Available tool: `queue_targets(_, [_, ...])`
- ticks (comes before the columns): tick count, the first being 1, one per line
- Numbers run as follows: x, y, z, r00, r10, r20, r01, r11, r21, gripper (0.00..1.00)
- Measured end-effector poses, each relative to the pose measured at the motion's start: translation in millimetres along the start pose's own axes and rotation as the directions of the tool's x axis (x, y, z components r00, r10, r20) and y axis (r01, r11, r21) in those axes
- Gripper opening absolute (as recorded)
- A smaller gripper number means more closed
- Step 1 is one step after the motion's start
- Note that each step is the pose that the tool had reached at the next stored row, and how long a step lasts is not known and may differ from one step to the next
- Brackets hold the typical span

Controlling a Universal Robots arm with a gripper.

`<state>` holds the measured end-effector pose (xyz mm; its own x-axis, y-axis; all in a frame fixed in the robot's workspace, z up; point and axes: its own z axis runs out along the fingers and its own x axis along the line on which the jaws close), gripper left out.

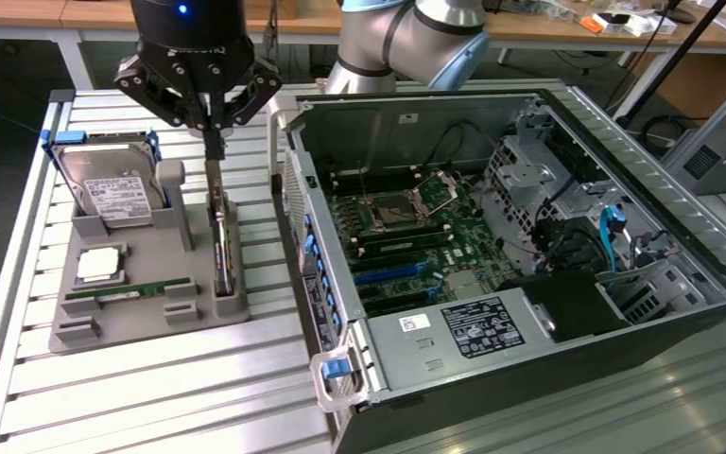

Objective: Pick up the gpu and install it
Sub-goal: 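Reach for the gpu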

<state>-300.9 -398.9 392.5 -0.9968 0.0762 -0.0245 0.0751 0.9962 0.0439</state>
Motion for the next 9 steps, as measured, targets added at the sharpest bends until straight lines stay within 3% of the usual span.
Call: queue_targets(9, [5.4, -0.4, -0.1, 1.0, 0.0, 0.0, 0.0, 1.0, 0.0, 0.11])
